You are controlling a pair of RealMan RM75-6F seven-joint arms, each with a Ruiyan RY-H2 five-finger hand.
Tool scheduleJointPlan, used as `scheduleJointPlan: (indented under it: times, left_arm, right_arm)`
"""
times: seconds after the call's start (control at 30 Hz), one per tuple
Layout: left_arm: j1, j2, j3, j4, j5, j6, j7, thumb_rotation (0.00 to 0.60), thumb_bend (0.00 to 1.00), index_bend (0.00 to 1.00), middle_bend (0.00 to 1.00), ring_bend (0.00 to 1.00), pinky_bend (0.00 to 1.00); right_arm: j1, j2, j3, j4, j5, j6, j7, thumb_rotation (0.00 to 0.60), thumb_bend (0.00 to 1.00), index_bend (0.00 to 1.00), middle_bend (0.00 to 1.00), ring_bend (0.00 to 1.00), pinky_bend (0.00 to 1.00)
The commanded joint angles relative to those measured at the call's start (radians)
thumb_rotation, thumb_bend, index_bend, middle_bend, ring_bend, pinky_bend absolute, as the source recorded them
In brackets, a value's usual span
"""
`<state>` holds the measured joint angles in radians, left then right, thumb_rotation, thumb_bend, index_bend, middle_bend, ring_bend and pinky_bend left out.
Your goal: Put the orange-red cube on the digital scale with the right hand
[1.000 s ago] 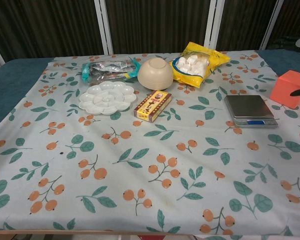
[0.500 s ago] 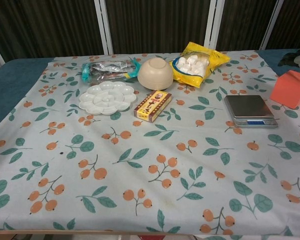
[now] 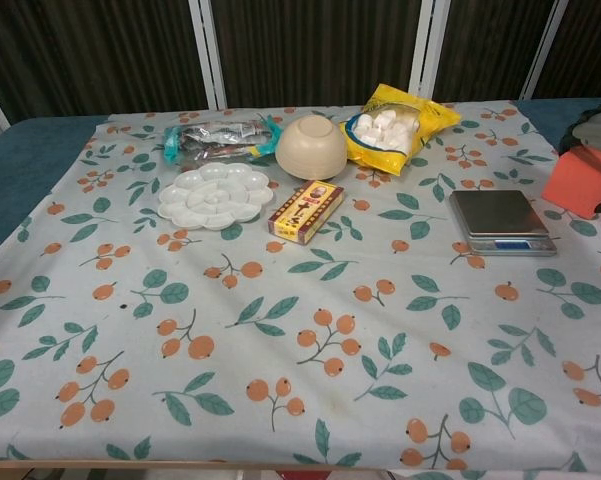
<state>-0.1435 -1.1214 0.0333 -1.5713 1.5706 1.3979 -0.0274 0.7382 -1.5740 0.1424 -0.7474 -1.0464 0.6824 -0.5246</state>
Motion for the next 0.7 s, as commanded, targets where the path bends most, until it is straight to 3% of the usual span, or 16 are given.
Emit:
scheduleJointPlan:
  times: [0.03,0.13,0.23,0.37,0.53,0.7]
  left_arm:
    - [0.002,0.000,0.000,-0.001,0.002,0.004,-0.001,0.600,0.44,0.00,0.08,0.08,0.05]
    - [0.003,0.002,0.000,-0.002,0.005,0.009,-0.005,0.600,0.44,0.00,0.08,0.08,0.05]
    - [0.003,0.003,0.001,-0.001,0.006,0.009,-0.009,0.600,0.44,0.00,0.08,0.08,0.05]
    - [0.005,0.005,0.003,-0.004,0.011,0.013,-0.010,0.600,0.44,0.00,0.08,0.08,0.05]
    - [0.005,0.006,0.003,-0.005,0.012,0.014,-0.008,0.600,0.44,0.00,0.08,0.08,0.05]
    - [0.009,0.009,0.004,-0.009,0.018,0.024,-0.006,0.600,0.44,0.00,0.08,0.08,0.05]
  right_arm:
    - [0.005,-0.011,0.012,0.016,0.004,0.007,0.012,0.600,0.19,0.60,0.46,0.36,0.50]
    - [0.002,-0.008,0.014,0.010,-0.006,0.018,0.026,0.600,0.21,0.70,0.54,0.49,0.66]
    - [-0.007,0.007,0.011,-0.017,-0.025,0.055,0.027,0.600,0.22,0.74,0.57,0.54,0.74]
    - [-0.029,0.054,0.018,-0.118,-0.067,0.136,0.072,0.600,0.22,0.75,0.58,0.55,0.76]
    - [-0.046,0.150,0.039,-0.319,-0.107,0.204,0.134,0.600,0.22,0.75,0.58,0.55,0.75]
    - [-0.032,0.200,0.044,-0.453,-0.087,0.199,0.066,0.600,0.22,0.75,0.58,0.55,0.74]
